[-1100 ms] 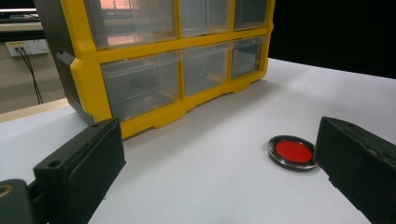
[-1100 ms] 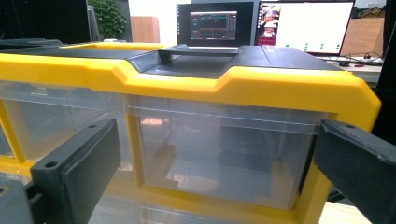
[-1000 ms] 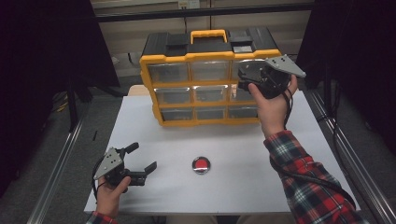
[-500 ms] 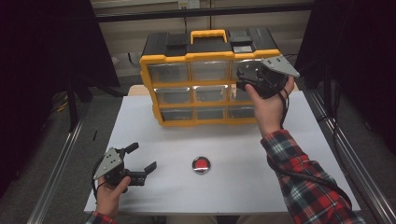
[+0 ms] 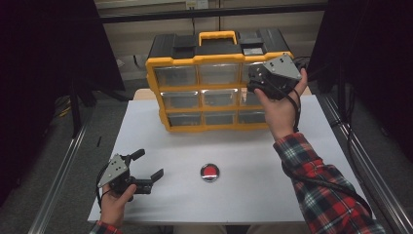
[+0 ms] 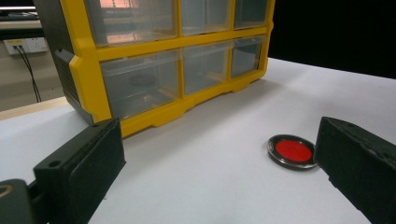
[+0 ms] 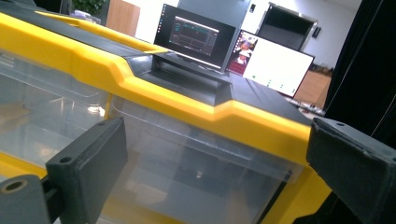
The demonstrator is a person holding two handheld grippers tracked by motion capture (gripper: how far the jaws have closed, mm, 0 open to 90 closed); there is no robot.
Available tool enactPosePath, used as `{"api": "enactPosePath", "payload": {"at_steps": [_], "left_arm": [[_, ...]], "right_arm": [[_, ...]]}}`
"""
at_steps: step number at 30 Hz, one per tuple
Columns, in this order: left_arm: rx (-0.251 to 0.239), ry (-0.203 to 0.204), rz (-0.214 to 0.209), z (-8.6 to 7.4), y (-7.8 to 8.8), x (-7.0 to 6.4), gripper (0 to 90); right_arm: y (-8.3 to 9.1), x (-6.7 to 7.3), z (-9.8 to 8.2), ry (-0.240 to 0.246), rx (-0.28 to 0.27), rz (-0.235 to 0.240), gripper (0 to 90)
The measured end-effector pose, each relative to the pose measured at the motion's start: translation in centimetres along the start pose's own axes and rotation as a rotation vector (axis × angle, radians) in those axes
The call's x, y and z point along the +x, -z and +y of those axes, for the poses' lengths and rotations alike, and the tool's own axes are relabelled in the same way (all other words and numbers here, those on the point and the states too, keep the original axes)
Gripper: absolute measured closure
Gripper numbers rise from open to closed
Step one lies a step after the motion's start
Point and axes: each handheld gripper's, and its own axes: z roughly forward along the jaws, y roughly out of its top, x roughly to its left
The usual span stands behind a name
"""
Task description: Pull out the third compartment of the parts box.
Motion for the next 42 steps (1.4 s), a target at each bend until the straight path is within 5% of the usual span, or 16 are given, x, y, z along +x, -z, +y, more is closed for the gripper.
{"api": "enactPosePath", "payload": {"at_steps": [4, 7, 8, 9, 10, 14, 15, 20, 33, 42], "left_arm": [[-0.001, -0.003, -0.001, 0.0, 0.0, 0.0, 1.9], [-0.006, 0.015, -0.009, 0.0, -0.1, 0.0, 1.9], [-0.006, 0.015, -0.009, 0.0, -0.1, 0.0, 1.9], [-0.007, 0.014, -0.009, -0.1, -0.1, 0.0, 2.0], [-0.007, 0.014, -0.009, -0.1, -0.1, 0.0, 1.9], [-0.006, 0.016, -0.009, -0.1, -0.1, 0.0, 1.9], [-0.006, 0.016, -0.009, -0.1, -0.1, 0.0, 1.9], [-0.007, 0.017, -0.009, -0.1, -0.1, 0.0, 2.0], [-0.004, 0.017, -0.007, 0.0, 0.0, 0.0, 2.0], [0.002, -0.003, -0.012, 0.0, 0.1, 0.1, 2.0]], "right_arm": [[0.0, 0.2, 0.2, 0.104, -0.003, -0.018, 8.2], [0.1, 0.4, 0.5, 0.24, -0.021, -0.039, 11.1], [0.1, 0.4, 0.5, 0.24, -0.021, -0.039, 11.1], [0.2, 0.6, 0.7, 0.324, -0.038, -0.043, 13.0], [0.2, 0.6, 0.7, 0.324, -0.038, -0.043, 13.0], [0.1, 1.1, 1.1, 0.503, -0.047, -0.054, 17.9], [0.1, 1.1, 1.1, 0.503, -0.047, -0.054, 17.9], [0.2, 2.0, 1.1, 0.731, -0.078, -0.063, 23.0], [-0.2, 3.0, 0.9, 0.997, -0.075, -0.061, 31.7], [-0.4, 2.9, 0.9, 1.069, -0.07, -0.076, 34.6]]}}
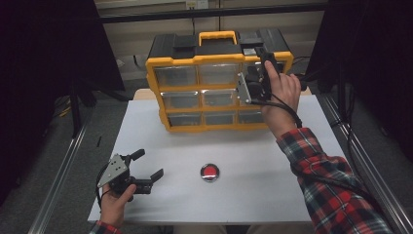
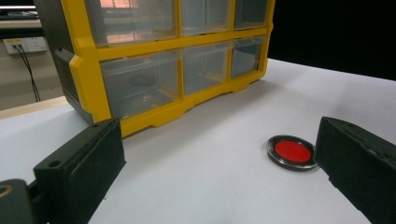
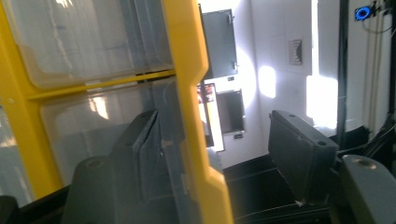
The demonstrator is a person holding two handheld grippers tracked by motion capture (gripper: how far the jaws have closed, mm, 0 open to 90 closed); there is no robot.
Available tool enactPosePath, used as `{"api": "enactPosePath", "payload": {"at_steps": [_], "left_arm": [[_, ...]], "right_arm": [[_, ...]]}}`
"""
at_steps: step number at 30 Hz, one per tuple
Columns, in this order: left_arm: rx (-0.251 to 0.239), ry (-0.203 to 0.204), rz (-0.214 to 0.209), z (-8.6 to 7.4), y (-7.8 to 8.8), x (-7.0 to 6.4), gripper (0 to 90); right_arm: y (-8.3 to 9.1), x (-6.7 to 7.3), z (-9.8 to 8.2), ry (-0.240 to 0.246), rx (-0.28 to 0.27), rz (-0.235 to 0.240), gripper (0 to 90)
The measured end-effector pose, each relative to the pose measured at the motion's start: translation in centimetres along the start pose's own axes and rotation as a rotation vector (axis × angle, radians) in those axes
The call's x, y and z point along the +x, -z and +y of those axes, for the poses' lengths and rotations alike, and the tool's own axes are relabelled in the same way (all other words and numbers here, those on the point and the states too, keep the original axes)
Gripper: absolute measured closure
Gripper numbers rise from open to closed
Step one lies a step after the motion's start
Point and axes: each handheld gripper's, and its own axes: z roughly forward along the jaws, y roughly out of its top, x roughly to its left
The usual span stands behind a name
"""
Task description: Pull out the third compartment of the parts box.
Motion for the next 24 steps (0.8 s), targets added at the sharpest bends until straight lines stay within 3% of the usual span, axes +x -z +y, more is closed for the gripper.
{"api": "enactPosePath", "payload": {"at_steps": [2, 11, 14, 16, 17, 24], "left_arm": [[-0.006, 0.01, 0.009, 0.0, -0.05, -0.11, 2.0], [-0.001, 0.001, -0.001, -0.01, 0.0, 0.0, 2.0], [-0.015, 0.02, 0.003, -0.03, -0.07, -0.11, 2.0], [-0.014, 0.022, 0.005, -0.02, -0.07, -0.13, 2.0], [-0.001, 0.004, 0.008, 0.0, 0.02, -0.04, 2.0], [-0.019, 0.025, 0.004, 0.01, -0.06, -0.16, 2.0]], "right_arm": [[0.02, 0.01, 0.1, 0.03, -0.003, -0.005, 34.8], [-0.11, 0.34, 0.29, 0.07, -0.016, 0.014, 37.8], [-0.11, 0.45, 0.44, 0.102, -0.012, 0.004, 37.9], [-0.07, 0.46, 0.46, 0.103, -0.005, -0.006, 37.7], [-0.05, 0.44, 0.49, 0.111, 0.0, -0.01, 37.7], [-0.19, 0.41, 0.52, 0.109, -0.006, -0.005, 38.6]]}}
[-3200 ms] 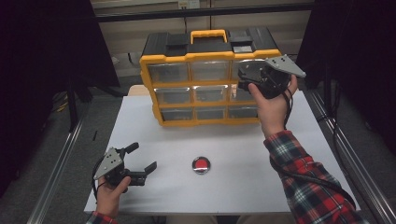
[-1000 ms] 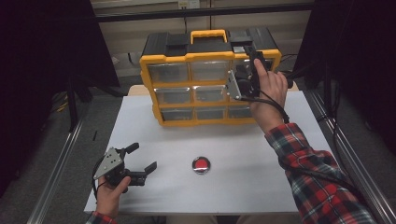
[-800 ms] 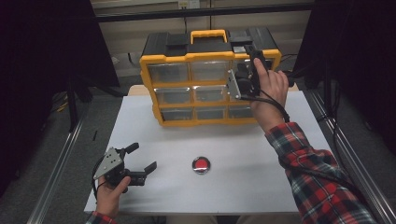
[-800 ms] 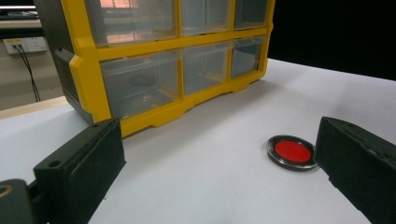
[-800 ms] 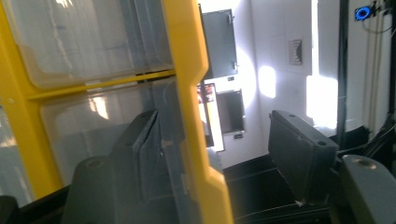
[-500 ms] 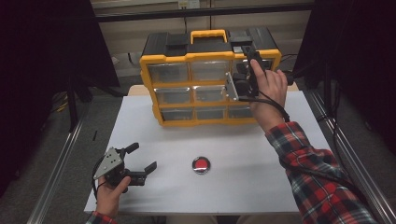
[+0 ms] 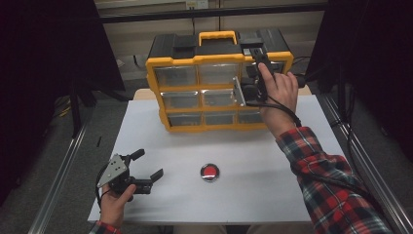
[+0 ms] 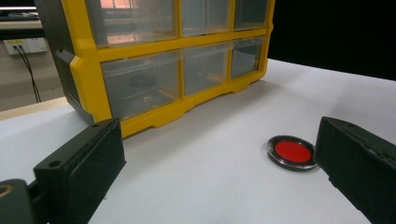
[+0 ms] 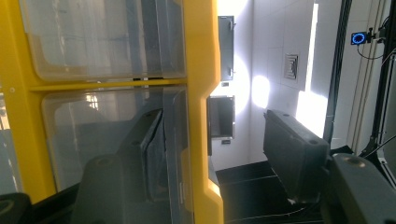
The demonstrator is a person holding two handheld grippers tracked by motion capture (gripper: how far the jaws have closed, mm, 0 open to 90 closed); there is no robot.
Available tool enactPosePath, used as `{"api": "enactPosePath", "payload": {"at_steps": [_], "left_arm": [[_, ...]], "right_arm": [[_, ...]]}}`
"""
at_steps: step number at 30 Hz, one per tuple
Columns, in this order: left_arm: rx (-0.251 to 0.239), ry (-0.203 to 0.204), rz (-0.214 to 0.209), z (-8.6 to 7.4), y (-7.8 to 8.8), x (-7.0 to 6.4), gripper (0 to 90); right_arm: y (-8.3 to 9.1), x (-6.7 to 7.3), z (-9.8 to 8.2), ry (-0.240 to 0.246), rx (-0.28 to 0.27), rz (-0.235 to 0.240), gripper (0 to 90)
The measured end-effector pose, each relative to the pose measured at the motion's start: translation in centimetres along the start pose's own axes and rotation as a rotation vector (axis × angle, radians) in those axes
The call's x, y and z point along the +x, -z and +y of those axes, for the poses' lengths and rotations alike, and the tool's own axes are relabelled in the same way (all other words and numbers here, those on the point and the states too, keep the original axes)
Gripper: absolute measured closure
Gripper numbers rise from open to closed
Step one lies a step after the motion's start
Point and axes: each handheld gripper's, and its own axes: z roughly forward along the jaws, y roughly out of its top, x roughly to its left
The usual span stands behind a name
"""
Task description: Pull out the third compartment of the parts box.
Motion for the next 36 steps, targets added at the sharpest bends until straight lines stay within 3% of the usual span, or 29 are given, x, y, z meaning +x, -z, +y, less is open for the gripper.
{"api": "enactPosePath", "payload": {"at_steps": [2, 5, 6, 15, 17, 19, 33, 34, 36], "left_arm": [[0.002, -0.006, 0.005, 0.0, 0.0, 0.0, 2.0], [0.002, -0.007, 0.003, 0.0, 0.0, 0.0, 2.0], [0.002, -0.007, 0.003, 0.0, 0.0, 0.0, 2.0], [0.008, -0.019, 0.002, 0.0, 0.2, 0.1, 2.0], [0.006, -0.016, 0.001, 0.0, 0.2, 0.1, 2.0], [-0.003, 0.001, 0.002, 0.0, 0.1, 0.0, 2.0], [0.007, -0.012, 0.0, 0.0, 0.2, 0.1, 2.0], [0.008, -0.011, 0.0, 0.0, 0.2, 0.1, 2.0], [-0.001, 0.001, 0.001, 0.0, 0.1, 0.0, 2.0]], "right_arm": [[0.0, 0.1, 0.0, -0.009, 0.006, -0.001, 39.0], [-0.1, 0.2, 0.0, 0.006, 0.009, -0.004, 39.9], [-0.1, 0.1, 0.0, 0.031, 0.007, -0.004, 39.9], [-0.1, 0.4, 0.0, 0.063, 0.008, -0.009, 42.5], [-0.1, 0.5, -0.1, 0.037, 0.006, -0.011, 43.5], [0.0, 0.4, -0.1, 0.042, -0.002, -0.01, 44.9], [1.1, 0.8, -0.3, 0.066, 0.0, -0.014, 52.0], [1.3, 0.8, -0.2, 0.061, 0.002, -0.024, 62.2], [2.0, 0.3, -0.1, 0.067, -0.022, -0.093, 63.9]]}}
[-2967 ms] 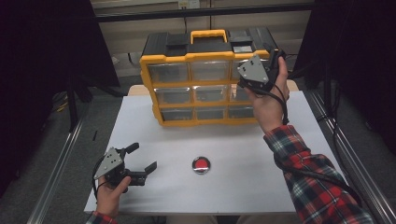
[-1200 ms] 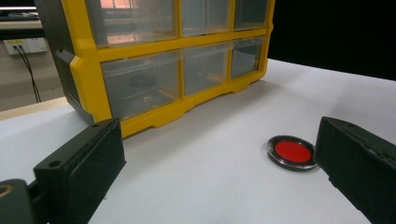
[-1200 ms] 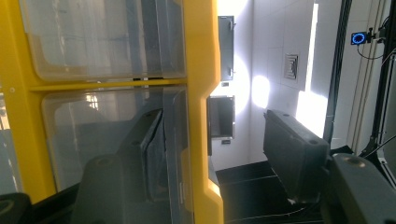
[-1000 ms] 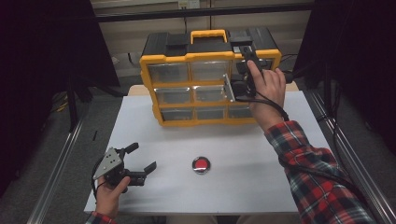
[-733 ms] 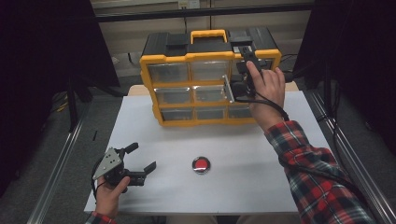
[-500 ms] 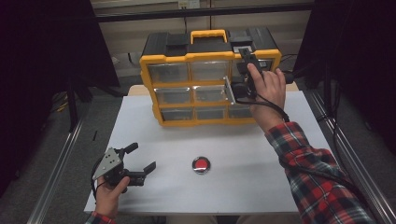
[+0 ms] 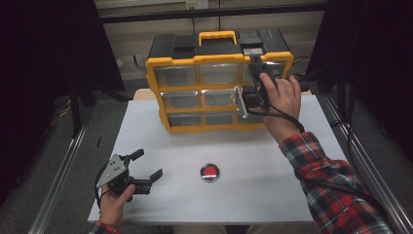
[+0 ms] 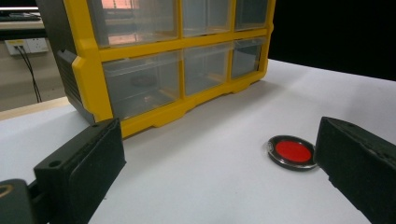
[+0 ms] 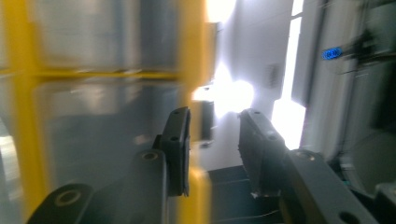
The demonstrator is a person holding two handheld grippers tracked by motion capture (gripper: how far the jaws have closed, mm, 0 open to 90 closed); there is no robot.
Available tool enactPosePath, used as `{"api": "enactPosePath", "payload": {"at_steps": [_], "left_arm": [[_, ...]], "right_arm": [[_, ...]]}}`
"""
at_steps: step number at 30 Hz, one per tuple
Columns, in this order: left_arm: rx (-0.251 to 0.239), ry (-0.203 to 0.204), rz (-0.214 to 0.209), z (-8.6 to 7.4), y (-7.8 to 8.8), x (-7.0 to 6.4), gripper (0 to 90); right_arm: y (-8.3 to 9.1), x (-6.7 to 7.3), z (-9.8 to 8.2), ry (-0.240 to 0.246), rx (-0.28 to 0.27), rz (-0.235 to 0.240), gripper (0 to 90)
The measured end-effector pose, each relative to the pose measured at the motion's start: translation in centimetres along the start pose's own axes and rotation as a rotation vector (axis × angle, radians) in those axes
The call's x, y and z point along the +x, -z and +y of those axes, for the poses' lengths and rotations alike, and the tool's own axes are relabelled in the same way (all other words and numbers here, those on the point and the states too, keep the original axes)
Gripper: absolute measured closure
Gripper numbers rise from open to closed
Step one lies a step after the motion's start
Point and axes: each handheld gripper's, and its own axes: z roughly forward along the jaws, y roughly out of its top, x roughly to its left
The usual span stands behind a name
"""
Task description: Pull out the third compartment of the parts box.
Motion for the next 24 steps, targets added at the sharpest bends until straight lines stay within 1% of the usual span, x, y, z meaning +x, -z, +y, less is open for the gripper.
{"api": "enactPosePath", "payload": {"at_steps": [1, 2, 3, 4, 5, 6, 7, 8, 9, 10, 11, 12, 14, 15, 16, 18, 19, 20, 23, 24], "left_arm": [[0.0, -0.003, 0.003, 0.0, 0.0, 0.0, 2.0], [0.017, -0.024, 0.003, 0.0, 0.0, 0.1, 2.0], [0.019, -0.024, 0.006, 0.0, 0.0, 0.1, 2.0], [0.02, -0.024, 0.005, 0.0, 0.0, 0.1, 2.0], [0.017, -0.025, 0.005, 0.0, 0.0, 0.1, 2.0], [0.017, -0.025, 0.005, 0.0, 0.0, 0.1, 2.0], [0.013, -0.011, 0.001, 0.0, -0.1, 0.0, 2.0], [0.024, -0.036, -0.003, 0.1, 0.0, 0.1, 2.0], [0.021, -0.029, -0.001, 0.1, 0.0, 0.1, 2.0], [0.021, -0.029, -0.001, 0.1, 0.0, 0.1, 2.0], [0.024, -0.033, -0.002, 0.1, 0.0, 0.1, 2.0], [0.012, -0.019, 0.004, 0.0, -0.1, 0.0, 2.0], [0.014, -0.004, 0.0, -0.1, -0.1, 0.1, 2.0], [0.014, -0.01, -0.001, -0.1, -0.1, 0.1, 2.0], [0.02, -0.015, -0.001, -0.1, -0.1, 0.2, 2.0], [0.015, -0.006, -0.001, -0.1, -0.1, 0.2, 2.0], [0.014, -0.005, 0.002, -0.1, 0.0, 0.1, 2.0], [0.012, 0.005, -0.002, -0.1, -0.1, 0.1, 2.0], [0.013, 0.0, 0.005, -0.1, 0.0, 0.0, 2.0], [0.013, 0.0, 0.005, -0.1, 0.0, 0.0, 2.0]], "right_arm": [[0.2, -0.6, 0.1, -0.01, -0.01, -0.007, 64.4], [0.4, -1.2, 0.3, -0.019, -0.02, -0.002, 64.6], [0.6, -1.7, 0.4, -0.027, -0.017, 0.006, 64.5], [0.8, -2.1, 0.6, -0.033, -0.025, 0.012, 63.1], [0.8, -2.4, 0.7, -0.039, -0.038, 0.026, 61.3], [0.8, -2.4, 0.7, -0.039, -0.038, 0.026, 61.3], [0.8, -2.0, 0.8, -0.055, -0.034, 0.066, 57.7], [0.7, -1.7, 0.7, -0.041, -0.038, 0.073, 54.9], [0.6, -1.3, 0.6, -0.028, -0.036, 0.091, 55.1], [0.4, -0.8, 0.5, -0.04, -0.026, 0.109, 54.5], [0.2, -0.4, 0.3, -0.033, -0.028, 0.119, 52.5], [0.0, -0.1, 0.2, -0.029, -0.018, 0.124, 51.3], [-0.4, 0.3, -0.1, -0.027, -0.011, 0.131, 50.6], [-0.6, 0.4, -0.2, -0.013, -0.012, 0.135, 50.6], [-0.7, 0.5, -0.2, -0.02, -0.009, 0.138, 51.2], [-0.9, 0.4, -0.2, 0.006, -0.008, 0.136, 52.2], [-1.0, 0.4, -0.2, 0.004, -0.007, 0.138, 52.6], [-1.2, 0.5, -0.2, 0.009, -0.002, 0.136, 52.6], [-1.5, 0.6, -0.2, 0.024, 0.013, 0.135, 52.5], [-1.6, 0.5, -0.1, 0.039, 0.015, 0.143, 52.6]]}}
